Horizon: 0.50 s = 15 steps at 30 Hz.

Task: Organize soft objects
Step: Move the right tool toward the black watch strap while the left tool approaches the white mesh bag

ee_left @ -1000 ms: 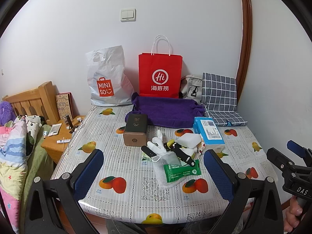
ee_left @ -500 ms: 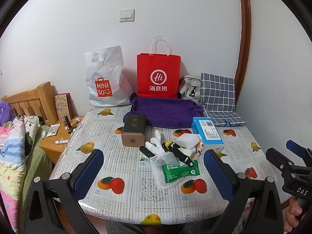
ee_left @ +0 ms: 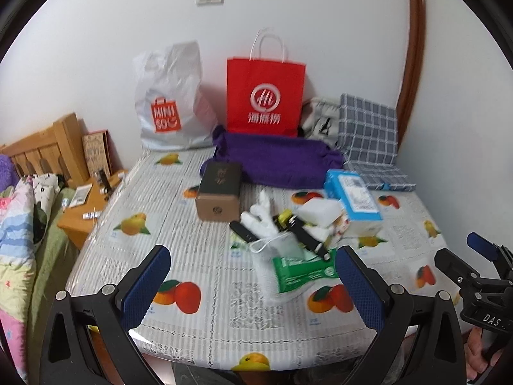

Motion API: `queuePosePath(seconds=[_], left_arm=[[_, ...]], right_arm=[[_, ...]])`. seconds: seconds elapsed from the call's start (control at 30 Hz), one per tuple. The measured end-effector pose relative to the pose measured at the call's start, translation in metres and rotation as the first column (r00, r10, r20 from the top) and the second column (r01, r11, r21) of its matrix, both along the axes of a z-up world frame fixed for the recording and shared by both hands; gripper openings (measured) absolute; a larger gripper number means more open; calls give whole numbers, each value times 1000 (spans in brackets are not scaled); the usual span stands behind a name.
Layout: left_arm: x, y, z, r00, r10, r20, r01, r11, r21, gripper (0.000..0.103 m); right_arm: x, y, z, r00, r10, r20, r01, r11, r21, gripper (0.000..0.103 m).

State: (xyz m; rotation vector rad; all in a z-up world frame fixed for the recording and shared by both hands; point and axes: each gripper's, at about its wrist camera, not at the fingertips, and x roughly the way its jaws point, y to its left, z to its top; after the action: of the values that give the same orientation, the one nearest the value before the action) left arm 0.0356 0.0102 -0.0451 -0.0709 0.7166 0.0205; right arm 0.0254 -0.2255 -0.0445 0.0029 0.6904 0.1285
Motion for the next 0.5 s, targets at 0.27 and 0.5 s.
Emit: queuePosePath(seconds=[0.27, 0.5], left_arm=[[31, 24, -51, 994, 36, -99, -40, 998, -39, 103], [51, 37, -86, 985, 49, -165, -58, 997, -51, 103]], right_arm=[[39, 6, -50, 996, 33, -84, -32, 999, 7, 99], [76, 26, -85, 983, 101, -152, -101, 995, 8, 73]])
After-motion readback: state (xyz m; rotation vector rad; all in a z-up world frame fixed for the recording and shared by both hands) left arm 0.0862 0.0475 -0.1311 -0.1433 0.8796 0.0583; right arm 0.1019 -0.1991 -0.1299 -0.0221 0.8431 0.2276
